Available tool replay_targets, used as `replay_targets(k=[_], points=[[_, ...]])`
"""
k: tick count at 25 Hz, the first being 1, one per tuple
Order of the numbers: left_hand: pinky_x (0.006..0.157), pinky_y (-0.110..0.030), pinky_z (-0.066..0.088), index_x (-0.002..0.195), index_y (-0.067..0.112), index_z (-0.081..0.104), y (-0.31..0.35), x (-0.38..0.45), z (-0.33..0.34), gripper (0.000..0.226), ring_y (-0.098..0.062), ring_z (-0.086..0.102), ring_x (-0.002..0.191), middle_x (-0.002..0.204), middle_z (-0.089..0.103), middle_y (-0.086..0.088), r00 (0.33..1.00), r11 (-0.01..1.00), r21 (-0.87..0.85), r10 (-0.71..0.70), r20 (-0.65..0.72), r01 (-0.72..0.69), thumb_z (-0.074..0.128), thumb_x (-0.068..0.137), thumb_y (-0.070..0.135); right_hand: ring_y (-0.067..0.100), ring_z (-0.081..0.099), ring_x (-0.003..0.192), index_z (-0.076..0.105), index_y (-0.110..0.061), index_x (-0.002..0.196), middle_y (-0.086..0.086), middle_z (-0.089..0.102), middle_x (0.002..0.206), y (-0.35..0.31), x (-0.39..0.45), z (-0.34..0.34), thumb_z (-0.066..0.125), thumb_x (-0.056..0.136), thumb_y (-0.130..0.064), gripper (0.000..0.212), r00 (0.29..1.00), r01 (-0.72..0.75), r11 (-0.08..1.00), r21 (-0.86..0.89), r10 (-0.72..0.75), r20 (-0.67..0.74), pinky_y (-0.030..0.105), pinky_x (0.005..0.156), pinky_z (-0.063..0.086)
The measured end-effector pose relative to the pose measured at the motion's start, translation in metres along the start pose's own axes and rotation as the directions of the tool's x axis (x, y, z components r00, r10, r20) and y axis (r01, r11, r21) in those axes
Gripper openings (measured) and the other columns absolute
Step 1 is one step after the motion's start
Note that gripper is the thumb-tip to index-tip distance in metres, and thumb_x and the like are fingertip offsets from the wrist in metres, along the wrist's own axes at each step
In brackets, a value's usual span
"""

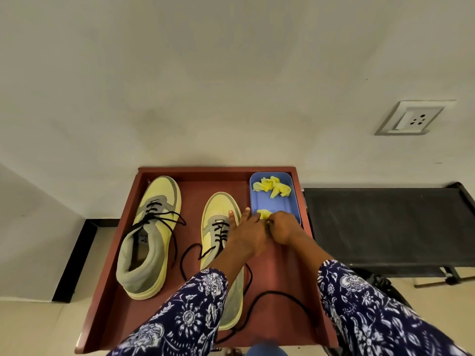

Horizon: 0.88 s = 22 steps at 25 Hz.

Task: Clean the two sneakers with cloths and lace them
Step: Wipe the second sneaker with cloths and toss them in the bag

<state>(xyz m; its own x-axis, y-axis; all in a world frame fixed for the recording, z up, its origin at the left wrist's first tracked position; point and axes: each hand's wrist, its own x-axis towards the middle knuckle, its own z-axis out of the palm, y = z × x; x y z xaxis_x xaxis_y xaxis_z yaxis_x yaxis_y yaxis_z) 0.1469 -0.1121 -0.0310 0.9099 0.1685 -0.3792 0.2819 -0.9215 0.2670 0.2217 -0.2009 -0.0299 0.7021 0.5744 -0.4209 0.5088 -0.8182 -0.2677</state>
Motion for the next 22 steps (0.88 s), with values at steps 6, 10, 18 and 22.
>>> replay_targets(k=[6,10,18,22], points=[[0.113,-0.055,-0.001,0.139,0.014,0.033,-0.001,-0.007,-0.014,0.049,-0.024,0.002,0.145,0.156,0.015,-0.001,0.999,0.997,-0.076,0.007,-0.044,-0.011,0.043,0.092,0.024,0.031,0.061,0.093,0.067,0.002,0.096,0.019,0.068,0.101,-0.009,-0.016,-0.021,0.049,0.091,-0.010,0.022,0.977,-0.013,0.947,0.322,0.080,-0.197,0.031,0.075,0.044],[0.115,-0.052,0.006,0.138,0.017,0.037,-0.005,-0.021,-0.024,0.051,-0.023,0.011,0.144,0.155,0.019,0.000,0.992,0.989,-0.147,0.000,-0.122,-0.018,0.051,0.089,0.024,0.027,0.061,0.099,0.063,-0.004,0.103,0.011,0.067,0.106,-0.027,-0.031,-0.038,0.055,0.089,-0.014,0.019,0.962,0.048,0.855,0.516,0.100,-0.256,0.033,0.085,0.047],[0.100,-0.029,0.037,0.120,0.004,0.054,-0.020,-0.072,-0.037,0.034,-0.024,0.049,0.120,0.132,0.051,-0.009,0.949,0.930,-0.346,0.006,-0.316,-0.122,0.055,0.087,0.014,0.007,0.055,0.061,0.069,-0.004,0.100,0.008,0.066,0.085,-0.071,-0.077,-0.040,0.054,0.088,-0.005,0.020,0.968,0.135,0.759,0.638,0.038,-0.250,0.013,0.058,0.046],[0.090,-0.024,0.038,0.117,0.003,0.054,-0.025,-0.095,-0.041,0.034,-0.025,0.053,0.112,0.125,0.054,-0.011,0.950,0.919,-0.385,-0.038,-0.309,-0.089,0.055,0.083,0.007,0.013,0.056,0.079,0.070,-0.006,0.104,0.006,0.066,0.088,-0.090,-0.096,-0.036,0.055,0.084,-0.001,0.026,0.964,0.156,0.731,0.665,0.033,-0.262,0.019,0.068,0.047]])
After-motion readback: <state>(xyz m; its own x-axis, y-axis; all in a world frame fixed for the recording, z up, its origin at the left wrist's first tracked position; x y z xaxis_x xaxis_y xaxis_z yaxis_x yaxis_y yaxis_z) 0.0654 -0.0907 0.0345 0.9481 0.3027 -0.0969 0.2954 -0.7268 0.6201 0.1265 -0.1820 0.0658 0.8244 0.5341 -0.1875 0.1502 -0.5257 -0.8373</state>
